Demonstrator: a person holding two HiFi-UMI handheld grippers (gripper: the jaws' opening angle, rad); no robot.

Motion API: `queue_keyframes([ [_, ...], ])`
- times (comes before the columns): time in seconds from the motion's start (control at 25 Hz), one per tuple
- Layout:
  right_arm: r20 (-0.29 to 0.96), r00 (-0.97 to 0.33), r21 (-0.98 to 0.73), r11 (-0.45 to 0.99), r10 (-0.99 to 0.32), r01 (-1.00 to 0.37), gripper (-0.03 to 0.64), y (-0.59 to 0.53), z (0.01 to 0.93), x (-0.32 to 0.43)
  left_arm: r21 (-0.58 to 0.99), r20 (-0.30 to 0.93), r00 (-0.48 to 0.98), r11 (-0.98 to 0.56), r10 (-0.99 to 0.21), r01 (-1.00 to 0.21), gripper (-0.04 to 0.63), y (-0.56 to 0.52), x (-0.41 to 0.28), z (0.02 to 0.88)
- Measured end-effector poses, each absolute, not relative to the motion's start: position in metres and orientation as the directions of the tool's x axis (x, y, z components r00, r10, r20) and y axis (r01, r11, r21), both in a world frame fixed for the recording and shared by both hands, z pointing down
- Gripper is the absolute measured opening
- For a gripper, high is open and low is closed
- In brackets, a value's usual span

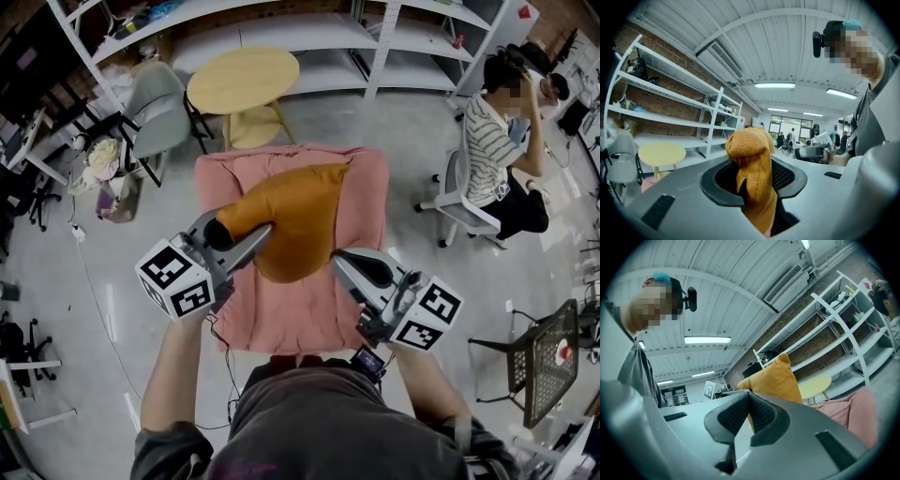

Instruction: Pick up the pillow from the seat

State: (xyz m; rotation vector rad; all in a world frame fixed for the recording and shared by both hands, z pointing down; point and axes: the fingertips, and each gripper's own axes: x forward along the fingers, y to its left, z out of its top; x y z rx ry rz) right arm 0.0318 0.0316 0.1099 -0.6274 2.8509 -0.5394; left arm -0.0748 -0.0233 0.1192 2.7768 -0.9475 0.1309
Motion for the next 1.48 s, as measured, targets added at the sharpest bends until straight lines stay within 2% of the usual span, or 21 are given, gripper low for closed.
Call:
queue_keyframes([
  [1.48,-0.07,-0.894,-0.391,0.836,-0.444,-0.384,0.014,0.024,0.119,0.014,0.19,0.167,0.793,-0.77,-0.585,-0.609,0.16,-0.031,-0.091,0.14],
])
